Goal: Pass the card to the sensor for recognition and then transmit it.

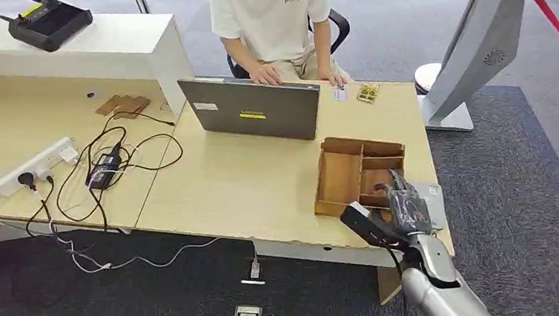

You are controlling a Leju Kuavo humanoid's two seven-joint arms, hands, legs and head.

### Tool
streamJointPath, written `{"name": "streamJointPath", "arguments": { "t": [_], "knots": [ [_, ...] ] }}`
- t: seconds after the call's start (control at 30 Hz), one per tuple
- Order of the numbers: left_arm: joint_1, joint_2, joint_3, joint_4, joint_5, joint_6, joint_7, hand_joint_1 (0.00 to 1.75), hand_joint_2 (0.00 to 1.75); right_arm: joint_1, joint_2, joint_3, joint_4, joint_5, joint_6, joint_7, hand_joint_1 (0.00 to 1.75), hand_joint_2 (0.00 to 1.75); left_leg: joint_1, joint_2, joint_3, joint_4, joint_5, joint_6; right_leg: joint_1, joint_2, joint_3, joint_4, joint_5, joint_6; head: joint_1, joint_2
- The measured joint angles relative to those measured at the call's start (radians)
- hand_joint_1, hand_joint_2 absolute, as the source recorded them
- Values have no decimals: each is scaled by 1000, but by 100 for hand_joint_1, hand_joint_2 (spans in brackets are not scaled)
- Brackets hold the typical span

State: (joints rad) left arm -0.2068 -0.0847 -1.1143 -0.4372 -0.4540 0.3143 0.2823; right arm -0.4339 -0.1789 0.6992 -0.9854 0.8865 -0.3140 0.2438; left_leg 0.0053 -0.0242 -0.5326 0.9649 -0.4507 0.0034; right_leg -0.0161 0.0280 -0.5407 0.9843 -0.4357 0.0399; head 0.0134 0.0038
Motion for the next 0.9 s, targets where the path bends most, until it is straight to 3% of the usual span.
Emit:
{"name": "streamJointPath", "arguments": {
  "t": [0.17, 0.27, 0.5, 0.6, 0.9],
  "knots": [
    [0, -2, 0, 1, 0, 0, 0, 0, 0, 0, 0, 0, -3, -2, 0, 0, 175, 175, 0, 0, 0, 0, 0, 0, 0, 0, 0, 0, 0, 0, 0, 0],
    [0, -2, 0, 2, 0, 0, -2, 0, 0, 0, 0, -1, -5, -2, 0, 0, 162, 175, 0, 0, 0, 0, 0, 0, 0, 0, 0, 0, 0, 0, 0, 0],
    [-1, -2, 0, 2, -3, 0, -2, 0, 0, 0, 0, -2, -5, -1, 0, 0, 157, 175, 0, 0, 0, 0, 0, 0, 0, 0, 0, 0, 0, 0, 0, 0],
    [-1, -2, 0, 2, -5, -1, -3, 0, 0, 0, 0, -3, -5, 0, -1, 0, 173, 175, 0, 0, 0, 0, 0, 0, 0, 0, 0, 0, 0, 0, 0, 0],
    [-2, -2, 0, 2, -24, -5, -7, 0, 0, -6, 0, -21, -37, -26, -80, -16, 175, 175, 0, 0, 0, 0, 0, 0, 0, 0, 0, 0, 0, 0, 0, 0]
  ]
}}
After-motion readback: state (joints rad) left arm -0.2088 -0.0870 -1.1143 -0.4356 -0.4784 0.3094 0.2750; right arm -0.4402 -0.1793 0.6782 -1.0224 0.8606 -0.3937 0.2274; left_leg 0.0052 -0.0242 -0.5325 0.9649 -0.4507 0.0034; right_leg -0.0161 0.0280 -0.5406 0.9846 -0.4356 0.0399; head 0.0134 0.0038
